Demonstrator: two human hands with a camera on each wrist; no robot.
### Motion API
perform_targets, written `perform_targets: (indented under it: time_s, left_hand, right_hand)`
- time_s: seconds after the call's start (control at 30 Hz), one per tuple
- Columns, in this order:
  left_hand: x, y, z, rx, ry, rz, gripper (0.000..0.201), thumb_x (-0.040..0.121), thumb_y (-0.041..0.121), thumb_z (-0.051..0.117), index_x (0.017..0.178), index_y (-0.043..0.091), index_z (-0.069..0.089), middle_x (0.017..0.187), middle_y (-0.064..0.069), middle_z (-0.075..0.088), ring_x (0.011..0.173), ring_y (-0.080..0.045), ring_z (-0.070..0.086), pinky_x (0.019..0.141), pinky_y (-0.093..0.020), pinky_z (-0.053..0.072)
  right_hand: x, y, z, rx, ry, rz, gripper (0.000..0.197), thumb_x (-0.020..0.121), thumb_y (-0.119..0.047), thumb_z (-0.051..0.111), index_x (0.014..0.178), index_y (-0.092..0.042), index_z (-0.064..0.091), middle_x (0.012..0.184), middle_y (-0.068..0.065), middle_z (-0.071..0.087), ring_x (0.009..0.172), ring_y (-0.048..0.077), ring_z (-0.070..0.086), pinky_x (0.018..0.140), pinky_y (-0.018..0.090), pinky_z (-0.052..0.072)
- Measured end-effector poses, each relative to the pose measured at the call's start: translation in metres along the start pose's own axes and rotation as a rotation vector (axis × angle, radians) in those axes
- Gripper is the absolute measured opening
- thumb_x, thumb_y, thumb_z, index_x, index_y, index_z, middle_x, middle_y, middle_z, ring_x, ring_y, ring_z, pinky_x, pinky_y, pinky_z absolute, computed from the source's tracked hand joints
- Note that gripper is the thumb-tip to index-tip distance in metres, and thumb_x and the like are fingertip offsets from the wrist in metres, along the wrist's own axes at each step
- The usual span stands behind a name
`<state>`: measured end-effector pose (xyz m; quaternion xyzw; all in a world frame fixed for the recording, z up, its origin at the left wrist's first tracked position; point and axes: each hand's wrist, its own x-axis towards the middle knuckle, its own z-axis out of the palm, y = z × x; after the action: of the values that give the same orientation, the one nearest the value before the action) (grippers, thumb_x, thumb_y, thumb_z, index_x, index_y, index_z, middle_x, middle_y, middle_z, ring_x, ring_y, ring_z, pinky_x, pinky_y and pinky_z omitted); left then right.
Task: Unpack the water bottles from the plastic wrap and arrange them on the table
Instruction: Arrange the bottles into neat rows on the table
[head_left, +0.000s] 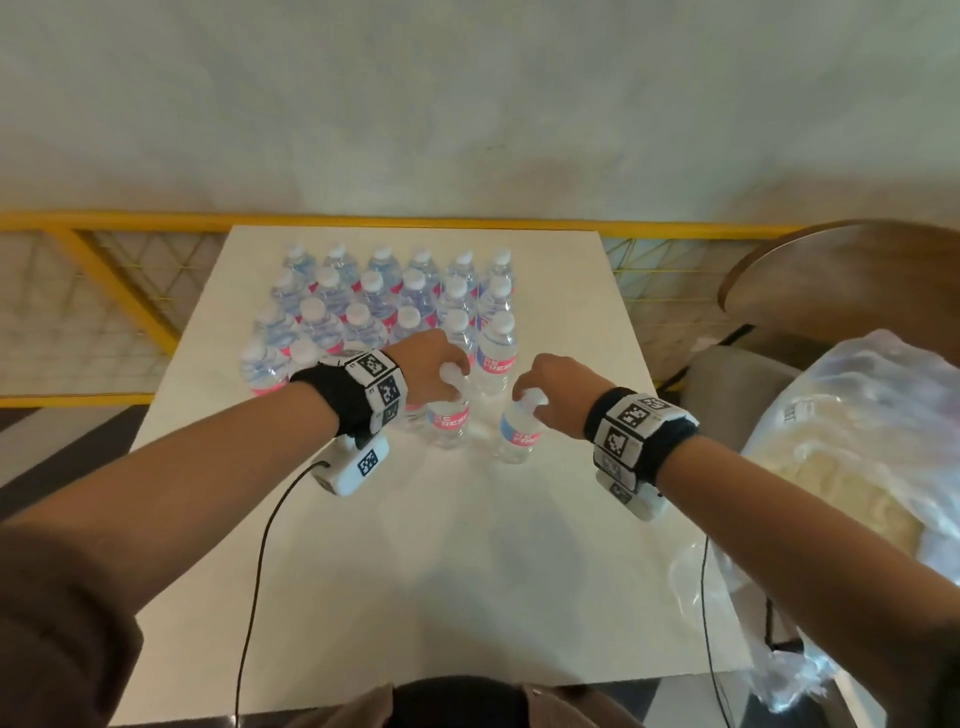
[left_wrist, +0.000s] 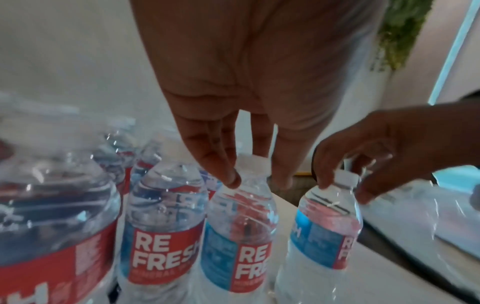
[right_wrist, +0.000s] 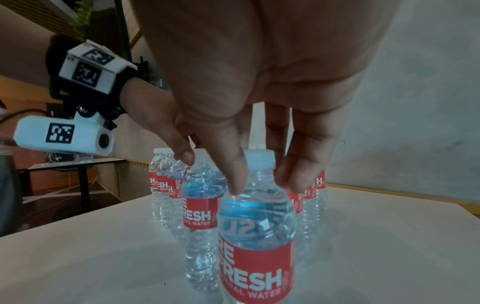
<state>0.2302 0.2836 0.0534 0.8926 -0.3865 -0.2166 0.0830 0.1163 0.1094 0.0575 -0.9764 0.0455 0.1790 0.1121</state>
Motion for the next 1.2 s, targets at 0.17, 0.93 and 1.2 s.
perform_targets:
  time_s: [0.17, 0.93, 1.2]
  left_hand:
    - [0.004, 0.001, 0.003, 0.053, 0.02, -0.032, 0.046, 0.091, 0.039, 0.056, 0.13, 0.016, 0.053, 0.131, -0.009, 0.051, 0.123, -0.027, 0.047, 0.102, -0.034, 0.036]
    - [0.014, 0.011, -0.012, 0.06, 0.053, 0.033, 0.031, 0.093, 0.014, 0.053, 0.123, 0.009, 0.06, 0.118, -0.013, 0.063, 0.11, -0.029, 0.058, 0.086, -0.029, 0.042]
    - [0.018, 0.013, -0.015, 0.069, 0.028, 0.057, 0.029, 0.092, 0.011, 0.051, 0.117, 0.008, 0.064, 0.113, -0.013, 0.065, 0.104, -0.03, 0.06, 0.08, -0.027, 0.04]
  right_hand:
    - [0.002, 0.008, 0.006, 0.084, -0.008, 0.096, 0.055, 0.083, -0.034, 0.067, 0.132, -0.023, 0.047, 0.125, 0.006, 0.053, 0.115, 0.025, 0.052, 0.099, 0.035, 0.043]
    - [0.041, -0.011, 0.0, 0.301, 0.091, 0.173, 0.057, 0.081, -0.02, 0.069, 0.133, -0.025, 0.047, 0.123, 0.01, 0.056, 0.106, 0.027, 0.06, 0.087, 0.032, 0.051]
    - [0.044, -0.015, 0.0, 0.32, 0.153, 0.23, 0.055, 0.076, -0.027, 0.074, 0.126, -0.025, 0.053, 0.117, 0.007, 0.061, 0.104, 0.026, 0.061, 0.078, 0.029, 0.049]
